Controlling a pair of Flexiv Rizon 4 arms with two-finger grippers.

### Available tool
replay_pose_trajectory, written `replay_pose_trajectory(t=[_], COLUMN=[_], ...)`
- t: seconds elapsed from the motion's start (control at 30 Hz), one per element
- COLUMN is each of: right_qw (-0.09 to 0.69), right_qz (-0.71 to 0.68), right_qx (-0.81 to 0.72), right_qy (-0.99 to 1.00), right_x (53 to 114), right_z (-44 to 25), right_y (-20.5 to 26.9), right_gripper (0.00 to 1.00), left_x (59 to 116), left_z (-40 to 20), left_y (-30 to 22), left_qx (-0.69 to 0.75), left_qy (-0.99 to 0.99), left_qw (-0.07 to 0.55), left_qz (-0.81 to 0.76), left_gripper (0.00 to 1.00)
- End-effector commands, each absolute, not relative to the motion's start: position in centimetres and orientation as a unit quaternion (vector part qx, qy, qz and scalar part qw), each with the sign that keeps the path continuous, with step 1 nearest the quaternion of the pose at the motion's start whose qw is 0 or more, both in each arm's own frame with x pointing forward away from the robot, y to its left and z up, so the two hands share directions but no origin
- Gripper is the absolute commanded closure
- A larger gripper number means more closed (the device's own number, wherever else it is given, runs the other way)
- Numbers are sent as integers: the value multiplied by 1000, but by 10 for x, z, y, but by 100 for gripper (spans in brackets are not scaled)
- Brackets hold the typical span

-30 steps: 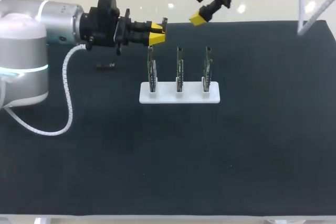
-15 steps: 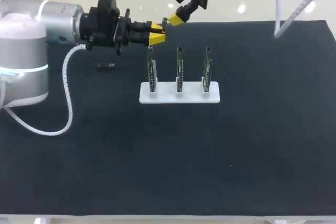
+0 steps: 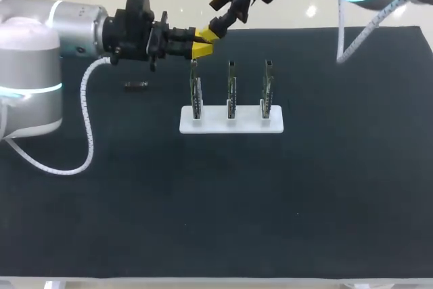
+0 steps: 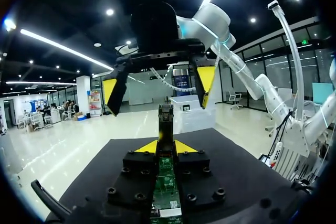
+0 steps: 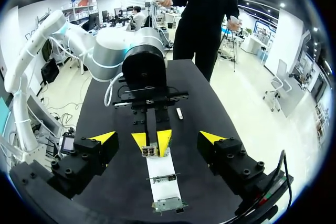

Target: Pick up the optical module with the left hand, and insert it into the network port with the right hand.

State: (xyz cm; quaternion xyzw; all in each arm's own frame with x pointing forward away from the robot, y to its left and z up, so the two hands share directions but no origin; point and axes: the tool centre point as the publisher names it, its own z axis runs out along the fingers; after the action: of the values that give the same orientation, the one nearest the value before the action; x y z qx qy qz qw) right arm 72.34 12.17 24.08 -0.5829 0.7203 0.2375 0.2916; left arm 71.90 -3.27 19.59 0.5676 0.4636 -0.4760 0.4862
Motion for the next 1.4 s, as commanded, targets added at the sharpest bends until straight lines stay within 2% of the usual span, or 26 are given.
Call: replay_pose_trajectory(t=[0.03, 0.17, 0.23, 0.3, 0.37, 0.5, 0.57, 0.7, 0.73, 1.17, 1.33, 1.37, 1.4], right_qw=[298, 300, 301, 299, 297, 292, 290, 287, 286, 288, 293, 293, 293], right_qz=[230, 226, 227, 228, 228, 230, 231, 233, 233, 229, 226, 225, 225], right_qx=[-583, -591, -594, -596, -597, -600, -601, -604, -604, -609, -607, -608, -608], right_qy=[720, 714, 711, 710, 709, 709, 708, 706, 706, 703, 703, 703, 703], right_x=[716, 714, 714, 713, 712, 710, 710, 710, 711, 712, 714, 714, 714], right_z=[237, 234, 233, 233, 234, 237, 238, 239, 239, 239, 236, 236, 236], right_y=[122, 122, 122, 122, 122, 122, 122, 121, 122, 124, 125, 126, 126], right_gripper=[0, 2, 13, 15, 24, 25, 35, 42, 50, 59, 87, 100, 100], left_x=[719, 719, 719, 719, 719, 719, 719, 719, 719, 719, 719, 719, 719], left_z=[195, 195, 195, 195, 195, 195, 195, 195, 195, 195, 195, 195, 195], left_y=[-33, -33, -33, -33, -33, -33, -33, -33, -33, -33, -33, -33, -33], left_qx=[568, 568, 568, 568, 568, 568, 568, 568, 568, 568, 568, 568, 568], left_qy=[463, 463, 463, 463, 463, 463, 463, 463, 463, 463, 463, 463, 463], left_qw=[487, 487, 487, 487, 487, 487, 487, 487, 487, 487, 487, 487, 487], left_qz=[-476, -476, -476, -476, -476, -476, -476, -476, -476, -476, -476, -476, -476], left_gripper=[100, 100, 100, 100, 100, 100, 100, 100, 100, 100, 100, 100, 100])
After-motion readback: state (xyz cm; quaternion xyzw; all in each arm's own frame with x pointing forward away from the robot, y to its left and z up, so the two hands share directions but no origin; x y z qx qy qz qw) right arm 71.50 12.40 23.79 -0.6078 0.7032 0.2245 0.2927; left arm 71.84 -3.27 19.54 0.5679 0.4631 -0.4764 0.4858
